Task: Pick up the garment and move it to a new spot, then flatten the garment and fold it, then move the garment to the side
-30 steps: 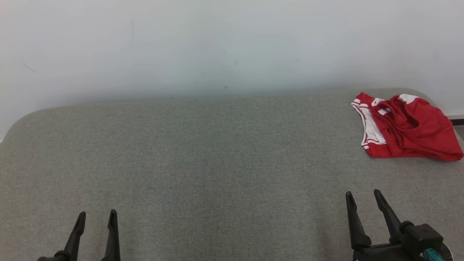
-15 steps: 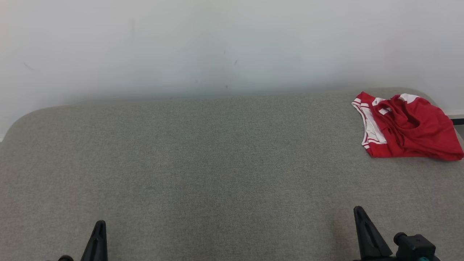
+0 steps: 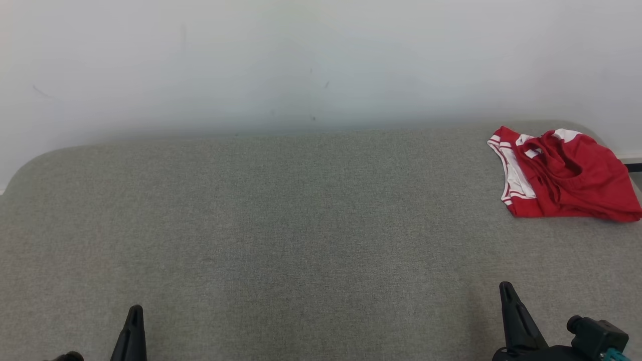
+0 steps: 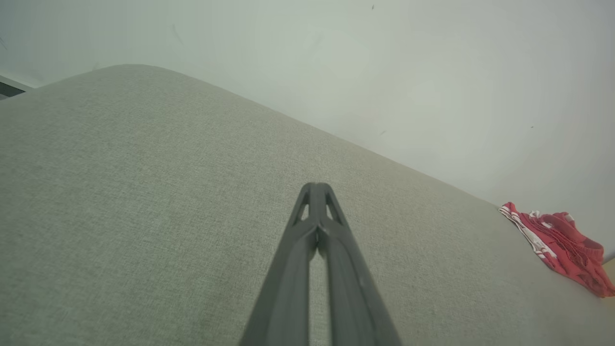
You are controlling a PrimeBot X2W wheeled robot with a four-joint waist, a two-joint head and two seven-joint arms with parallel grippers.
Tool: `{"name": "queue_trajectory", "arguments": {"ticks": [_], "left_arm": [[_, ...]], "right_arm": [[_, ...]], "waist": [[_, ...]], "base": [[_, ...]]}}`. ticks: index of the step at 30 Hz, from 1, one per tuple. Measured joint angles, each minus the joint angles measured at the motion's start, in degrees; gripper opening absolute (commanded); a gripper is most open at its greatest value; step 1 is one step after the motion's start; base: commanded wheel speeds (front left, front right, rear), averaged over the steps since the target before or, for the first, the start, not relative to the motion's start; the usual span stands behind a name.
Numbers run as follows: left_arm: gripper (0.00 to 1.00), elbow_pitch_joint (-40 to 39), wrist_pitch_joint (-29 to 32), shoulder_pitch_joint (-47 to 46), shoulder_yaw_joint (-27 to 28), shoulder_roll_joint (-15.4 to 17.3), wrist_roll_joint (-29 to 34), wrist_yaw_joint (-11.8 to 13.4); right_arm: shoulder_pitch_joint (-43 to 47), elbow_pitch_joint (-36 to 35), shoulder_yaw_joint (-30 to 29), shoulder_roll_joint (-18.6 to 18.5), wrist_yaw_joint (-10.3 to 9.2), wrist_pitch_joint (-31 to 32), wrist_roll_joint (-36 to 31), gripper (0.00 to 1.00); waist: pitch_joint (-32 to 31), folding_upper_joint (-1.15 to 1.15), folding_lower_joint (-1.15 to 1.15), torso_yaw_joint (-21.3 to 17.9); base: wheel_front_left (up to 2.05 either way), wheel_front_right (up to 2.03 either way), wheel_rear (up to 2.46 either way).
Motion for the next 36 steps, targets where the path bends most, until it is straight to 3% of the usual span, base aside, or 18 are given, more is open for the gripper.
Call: {"name": "queue_trajectory", "arguments": {"ticks": [36], "left_arm": [[0.0,3.1,6.8,-4.3,0.7,-0.8,-29.0,-0.5]], "right_arm": [[-3.5,1.9,-2.6,0.0,0.0,5.2,29.7,0.0]], "waist": [[0.4,0.0,0.0,0.1]], "base": [[0.0,0.0,0.0]]}}
